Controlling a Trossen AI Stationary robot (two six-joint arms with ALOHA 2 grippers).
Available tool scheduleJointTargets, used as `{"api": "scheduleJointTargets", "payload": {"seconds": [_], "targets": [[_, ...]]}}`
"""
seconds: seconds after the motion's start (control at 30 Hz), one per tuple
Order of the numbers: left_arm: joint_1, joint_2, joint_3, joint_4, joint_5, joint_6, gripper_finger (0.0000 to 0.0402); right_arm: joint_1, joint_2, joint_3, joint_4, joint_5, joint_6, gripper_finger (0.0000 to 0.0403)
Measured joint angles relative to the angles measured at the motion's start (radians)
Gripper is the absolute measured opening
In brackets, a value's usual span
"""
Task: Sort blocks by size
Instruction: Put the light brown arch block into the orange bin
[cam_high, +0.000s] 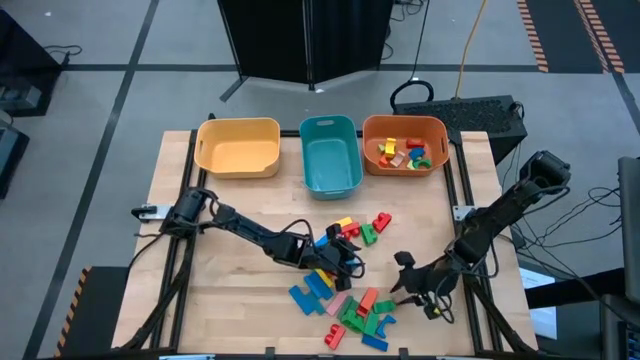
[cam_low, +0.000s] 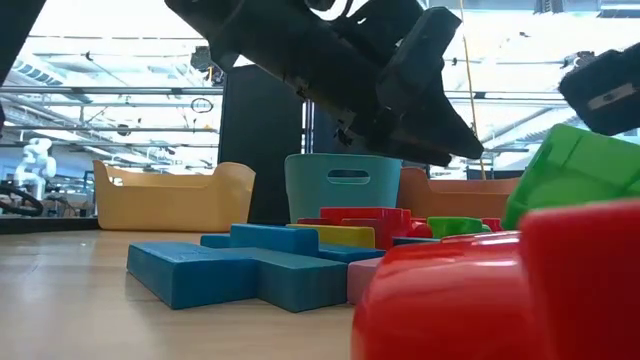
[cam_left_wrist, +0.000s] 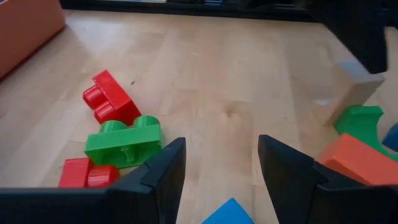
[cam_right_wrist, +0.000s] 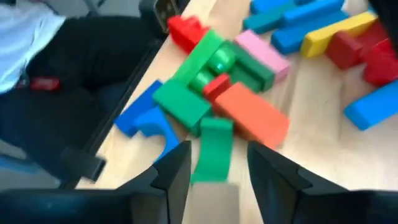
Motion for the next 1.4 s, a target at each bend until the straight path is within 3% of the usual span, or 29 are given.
{"api": "scheduleJointTargets", "payload": {"seconds": [0.3, 0.47, 1.1, 1.4], "targets": [[0.016, 0.000, 0.000, 0.003, 0.000, -0.002, 0.0192, 0.018, 0.000, 0.000, -0.059, -0.002, -0.004, 0.0271], [0.016, 0.000, 0.000, 0.003, 0.000, -0.002, 0.0192, 0.018, 0.000, 0.000, -0.204, 0.062, -0.004, 0.0322], [0.027, 0.000, 0.000, 0.002, 0.000, -0.002, 0.0192, 0.034, 0.043, -0.001, -0.215, 0.129, 0.050, 0.0313], [0.027, 0.000, 0.000, 0.002, 0.000, -0.002, 0.0192, 0.033, 0.086, -0.001, -0.114, 0.130, 0.006, 0.0313]]}}
